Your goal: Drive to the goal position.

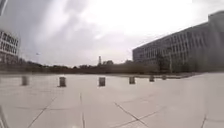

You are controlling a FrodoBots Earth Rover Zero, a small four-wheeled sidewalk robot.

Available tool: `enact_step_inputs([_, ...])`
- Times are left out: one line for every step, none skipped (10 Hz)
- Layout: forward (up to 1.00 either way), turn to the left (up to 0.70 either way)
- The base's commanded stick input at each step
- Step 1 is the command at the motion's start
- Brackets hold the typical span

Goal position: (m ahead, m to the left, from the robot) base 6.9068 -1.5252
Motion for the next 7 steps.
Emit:
enact_step_inputs([0.00, -0.45])
enact_step_inputs([0.00, -0.45])
enact_step_inputs([0.00, -0.45])
enact_step_inputs([0.00, -0.45])
enact_step_inputs([0.09, -0.43])
enact_step_inputs([0.70, -0.27])
enact_step_inputs([0.70, -0.27])
